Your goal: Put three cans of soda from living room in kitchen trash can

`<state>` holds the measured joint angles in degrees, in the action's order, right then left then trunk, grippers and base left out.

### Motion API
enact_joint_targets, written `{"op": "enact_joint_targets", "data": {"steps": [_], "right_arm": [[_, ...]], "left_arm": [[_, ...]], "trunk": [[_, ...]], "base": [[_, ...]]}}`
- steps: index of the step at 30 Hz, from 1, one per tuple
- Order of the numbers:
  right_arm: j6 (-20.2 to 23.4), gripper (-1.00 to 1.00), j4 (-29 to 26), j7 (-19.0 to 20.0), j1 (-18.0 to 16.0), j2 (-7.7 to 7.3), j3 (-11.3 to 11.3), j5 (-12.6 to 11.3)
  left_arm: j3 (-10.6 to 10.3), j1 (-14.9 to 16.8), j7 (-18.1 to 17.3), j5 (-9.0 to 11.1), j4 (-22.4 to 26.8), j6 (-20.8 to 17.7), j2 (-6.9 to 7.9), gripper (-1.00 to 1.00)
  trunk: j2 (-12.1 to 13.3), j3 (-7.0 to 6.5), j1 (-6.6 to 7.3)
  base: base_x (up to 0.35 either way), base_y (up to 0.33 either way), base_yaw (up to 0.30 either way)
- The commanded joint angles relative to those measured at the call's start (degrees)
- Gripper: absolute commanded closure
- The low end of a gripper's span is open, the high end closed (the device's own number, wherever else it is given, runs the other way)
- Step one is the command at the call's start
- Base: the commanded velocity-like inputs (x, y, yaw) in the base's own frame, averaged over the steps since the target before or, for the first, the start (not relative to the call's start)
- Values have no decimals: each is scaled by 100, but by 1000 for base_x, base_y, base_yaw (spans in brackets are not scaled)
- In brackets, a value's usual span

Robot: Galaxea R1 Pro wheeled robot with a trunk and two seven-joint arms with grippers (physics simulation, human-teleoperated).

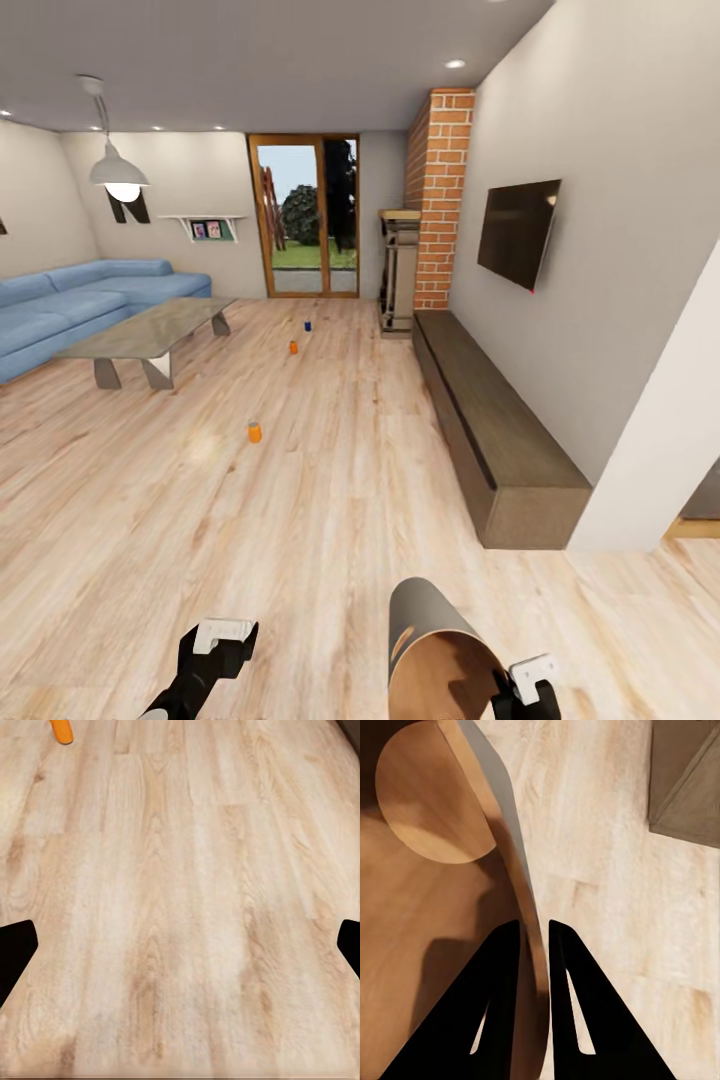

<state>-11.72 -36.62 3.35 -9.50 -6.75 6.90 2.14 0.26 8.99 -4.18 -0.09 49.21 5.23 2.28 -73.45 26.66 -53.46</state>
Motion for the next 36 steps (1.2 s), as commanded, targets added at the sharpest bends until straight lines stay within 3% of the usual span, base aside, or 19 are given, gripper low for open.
{"op": "enact_joint_targets", "data": {"steps": [1,5,15,20,25,36], "right_arm": [[-1,100,-14,34,-4,0,-10,-16],[-66,100,-94,73,-7,-25,-33,-26],[-1,100,-1069,132,-30,-16,-89,-103],[957,100,-1809,222,-64,-2,-74,-205],[858,100,-1825,302,-26,-68,-86,-651],[796,100,-1647,315,-9,-54,-56,-708]], "left_arm": [[0,0,-1,2,1,-1,0,-100],[7,2,-3,18,-40,-3,0,-100],[64,6,-12,43,-67,-55,8,-100],[56,7,-12,50,-35,-40,9,-100],[53,6,-12,45,-54,-17,9,-100],[53,4,-12,28,-84,-13,9,-100]], "trunk": [[0,-1,0],[0,0,0],[0,0,0],[0,0,0],[0,0,0],[0,0,0]], "base": [[25,30,38],[74,15,19],[59,2,2],[9,3,0],[142,101,0],[240,183,0]]}}
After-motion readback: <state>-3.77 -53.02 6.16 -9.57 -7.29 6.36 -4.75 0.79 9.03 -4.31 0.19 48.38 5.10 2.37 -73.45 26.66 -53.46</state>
